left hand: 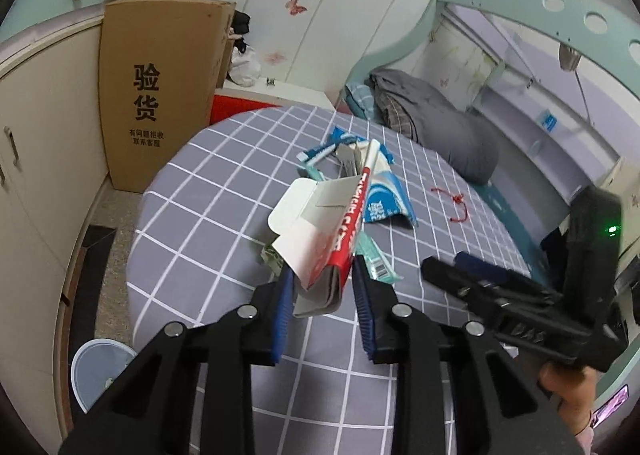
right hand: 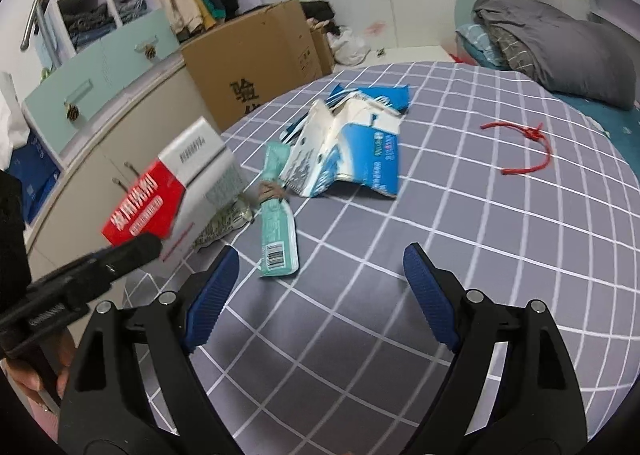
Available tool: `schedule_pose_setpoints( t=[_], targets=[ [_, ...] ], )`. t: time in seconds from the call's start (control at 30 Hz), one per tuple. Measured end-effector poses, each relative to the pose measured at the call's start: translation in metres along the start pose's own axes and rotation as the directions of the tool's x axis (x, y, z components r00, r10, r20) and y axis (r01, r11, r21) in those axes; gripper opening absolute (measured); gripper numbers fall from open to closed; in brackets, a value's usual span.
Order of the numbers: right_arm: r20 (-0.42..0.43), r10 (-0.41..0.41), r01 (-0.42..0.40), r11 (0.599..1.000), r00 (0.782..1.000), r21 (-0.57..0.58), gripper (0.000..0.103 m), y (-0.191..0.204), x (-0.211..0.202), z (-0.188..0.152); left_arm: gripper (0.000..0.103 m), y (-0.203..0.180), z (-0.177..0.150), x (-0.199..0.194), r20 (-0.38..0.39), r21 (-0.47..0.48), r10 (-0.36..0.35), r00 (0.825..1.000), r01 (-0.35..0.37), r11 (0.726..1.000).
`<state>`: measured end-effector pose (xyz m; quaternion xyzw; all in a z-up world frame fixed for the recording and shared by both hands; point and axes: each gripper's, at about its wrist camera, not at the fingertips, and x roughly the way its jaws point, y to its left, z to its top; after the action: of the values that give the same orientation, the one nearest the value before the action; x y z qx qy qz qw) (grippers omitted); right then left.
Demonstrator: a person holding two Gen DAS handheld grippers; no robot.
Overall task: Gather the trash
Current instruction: 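Grasp the red-white box with the left tool while the right grasps the teal toothpaste tube, then carry both items over the wastebasket and open both tools to drop them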
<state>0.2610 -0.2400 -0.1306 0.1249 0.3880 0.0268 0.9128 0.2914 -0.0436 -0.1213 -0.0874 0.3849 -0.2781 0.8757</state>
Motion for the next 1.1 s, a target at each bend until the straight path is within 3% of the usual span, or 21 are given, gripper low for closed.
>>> schedule_pose_setpoints(
  t=[0.07, 0.2, 0.33, 0.4, 0.43, 0.9, 1.1],
  targets=[
    [-0.016, -0.011, 0.011, 0.999, 1.0, -0.031, 0.083, 0.008, 0.009, 0.003, 0.027, 0.001, 0.0, -0.006, 0.028, -0.009, 0.002, 1.0, -0.001, 1.0],
    [-0.049, -0.03, 0.026, 0.997, 0.998, -0.076, 0.065, 0.021, 0.027, 0.009, 0.027, 0.001, 0.002, -0.015, 0.076, -0.002, 0.068, 0.995, -0.068, 0.998],
    [-0.074, -0.051, 0.042, 0.991, 0.996, -0.124, 0.057, 0.036, 0.046, 0.015, 0.027, 0.005, 0.005, -0.02, 0.095, -0.018, 0.096, 0.991, -0.095, 0.995],
    [-0.09, -0.072, 0.058, 0.987, 0.993, -0.149, 0.03, 0.041, 0.054, 0.016, 0.027, 0.008, 0.007, -0.021, 0.097, -0.024, 0.112, 0.989, -0.11, 0.994],
    [-0.08, -0.09, 0.075, 0.982, 0.993, -0.174, 0.027, 0.044, 0.055, 0.017, 0.026, 0.01, 0.007, -0.022, 0.099, -0.029, 0.117, 0.988, -0.115, 0.993],
    [0.015, -0.006, 0.008, 0.991, 1.0, -0.132, 0.025, 0.047, 0.008, 0.011, 0.024, 0.019, -0.001, -0.039, 0.165, -0.059, 0.14, 0.976, -0.132, 0.989],
    [0.034, 0.07, -0.063, 0.986, 0.997, -0.157, 0.025, 0.077, -0.008, 0.011, 0.024, 0.024, -0.003, -0.064, 0.233, -0.061, 0.173, 0.957, -0.163, 0.985]
  ],
)
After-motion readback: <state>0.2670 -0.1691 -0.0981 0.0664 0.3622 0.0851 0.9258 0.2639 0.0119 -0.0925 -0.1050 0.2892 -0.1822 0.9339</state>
